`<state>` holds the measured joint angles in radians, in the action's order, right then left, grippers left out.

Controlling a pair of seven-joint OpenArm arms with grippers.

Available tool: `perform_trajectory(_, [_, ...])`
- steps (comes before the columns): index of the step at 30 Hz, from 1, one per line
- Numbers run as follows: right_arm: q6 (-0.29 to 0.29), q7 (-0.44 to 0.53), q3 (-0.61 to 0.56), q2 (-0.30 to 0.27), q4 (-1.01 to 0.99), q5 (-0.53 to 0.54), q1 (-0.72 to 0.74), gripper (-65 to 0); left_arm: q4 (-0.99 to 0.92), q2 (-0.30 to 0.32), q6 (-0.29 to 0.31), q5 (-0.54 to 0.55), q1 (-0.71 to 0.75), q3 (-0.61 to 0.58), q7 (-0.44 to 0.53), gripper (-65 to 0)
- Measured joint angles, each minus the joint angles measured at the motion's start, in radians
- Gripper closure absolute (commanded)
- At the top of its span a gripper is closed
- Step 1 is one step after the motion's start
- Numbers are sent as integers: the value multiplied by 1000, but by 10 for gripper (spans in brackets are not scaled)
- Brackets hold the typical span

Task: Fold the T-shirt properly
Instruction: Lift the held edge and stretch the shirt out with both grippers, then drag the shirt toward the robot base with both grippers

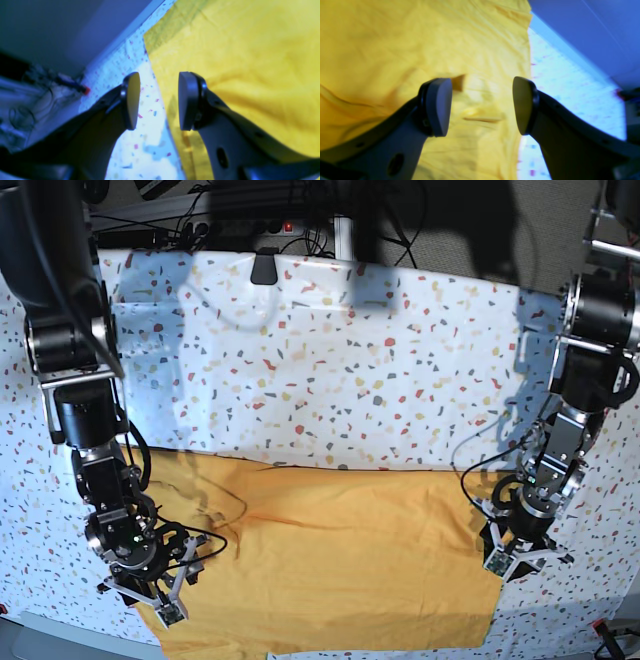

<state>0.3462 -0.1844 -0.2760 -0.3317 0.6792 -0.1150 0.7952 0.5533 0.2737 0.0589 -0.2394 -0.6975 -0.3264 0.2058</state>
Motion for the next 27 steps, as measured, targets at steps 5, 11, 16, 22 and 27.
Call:
perform_trajectory(5, [-35, 1, 11, 2, -37, 75, -6, -380, 0, -18, 56, 441, 2, 0, -123, -245])
perform_trajectory(11, [-77, 98, 138, 0, -238, 126, -12, -380, 0, -83, 75, 575, 5, 1, -229, -245])
perform_trajectory(16, [-69, 103, 267, 0, -280, 107, -53, -379, 1, -144, 80, 548, 42, 1, -235, -245])
perform_trajectory(22, [62, 133, 290, -3, -278, 103, -140, -379, -2, -156, 79, 526, 131, 1, -186, -245])
perform_trajectory(27, [75, 125, 295, -7, -252, 118, -177, -379, 3, -147, 80, 525, 144, 1, -198, -245])
